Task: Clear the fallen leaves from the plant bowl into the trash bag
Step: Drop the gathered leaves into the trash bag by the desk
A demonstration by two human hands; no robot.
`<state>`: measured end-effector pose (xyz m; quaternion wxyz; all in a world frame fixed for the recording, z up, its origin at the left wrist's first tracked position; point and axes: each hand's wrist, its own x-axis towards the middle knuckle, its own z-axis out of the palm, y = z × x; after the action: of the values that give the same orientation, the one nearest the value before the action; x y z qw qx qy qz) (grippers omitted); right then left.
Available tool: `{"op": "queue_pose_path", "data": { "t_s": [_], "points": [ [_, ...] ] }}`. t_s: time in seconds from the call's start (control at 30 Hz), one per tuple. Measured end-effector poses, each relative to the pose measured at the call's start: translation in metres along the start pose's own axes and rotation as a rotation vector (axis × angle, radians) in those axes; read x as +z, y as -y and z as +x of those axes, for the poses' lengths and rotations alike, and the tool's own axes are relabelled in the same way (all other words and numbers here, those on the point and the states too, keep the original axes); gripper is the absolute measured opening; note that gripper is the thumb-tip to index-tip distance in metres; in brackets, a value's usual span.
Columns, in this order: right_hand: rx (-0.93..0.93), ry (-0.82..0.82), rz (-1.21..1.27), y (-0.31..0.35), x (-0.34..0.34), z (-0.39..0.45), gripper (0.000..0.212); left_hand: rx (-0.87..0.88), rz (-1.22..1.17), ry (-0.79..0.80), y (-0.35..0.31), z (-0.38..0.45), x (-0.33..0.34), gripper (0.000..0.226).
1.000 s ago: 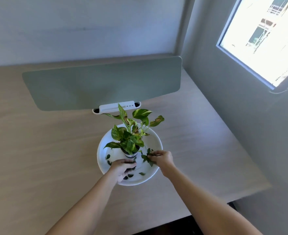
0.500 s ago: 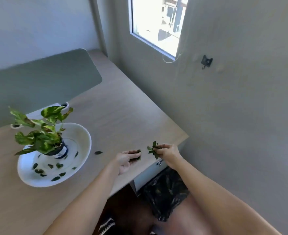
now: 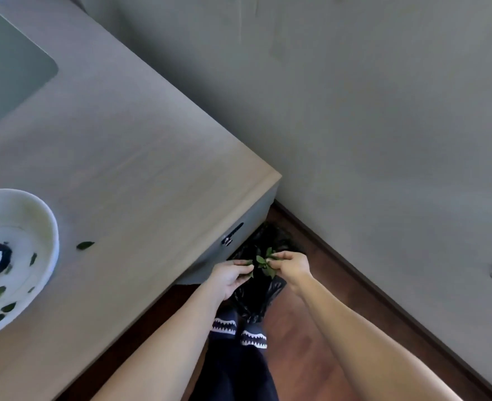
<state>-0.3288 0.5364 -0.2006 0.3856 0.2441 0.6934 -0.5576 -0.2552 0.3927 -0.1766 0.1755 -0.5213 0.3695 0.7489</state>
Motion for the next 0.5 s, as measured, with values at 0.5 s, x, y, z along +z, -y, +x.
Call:
{"op": "queue_pose_path", "data": {
  "t_s": [0.5],
  "points": [
    [0.145,-0.183,-0.071,-0.032,0.019,0.06,0.035,-0.106,0.106,-0.103,0.015,0.066,-0.014,0.048]
  ]
}}
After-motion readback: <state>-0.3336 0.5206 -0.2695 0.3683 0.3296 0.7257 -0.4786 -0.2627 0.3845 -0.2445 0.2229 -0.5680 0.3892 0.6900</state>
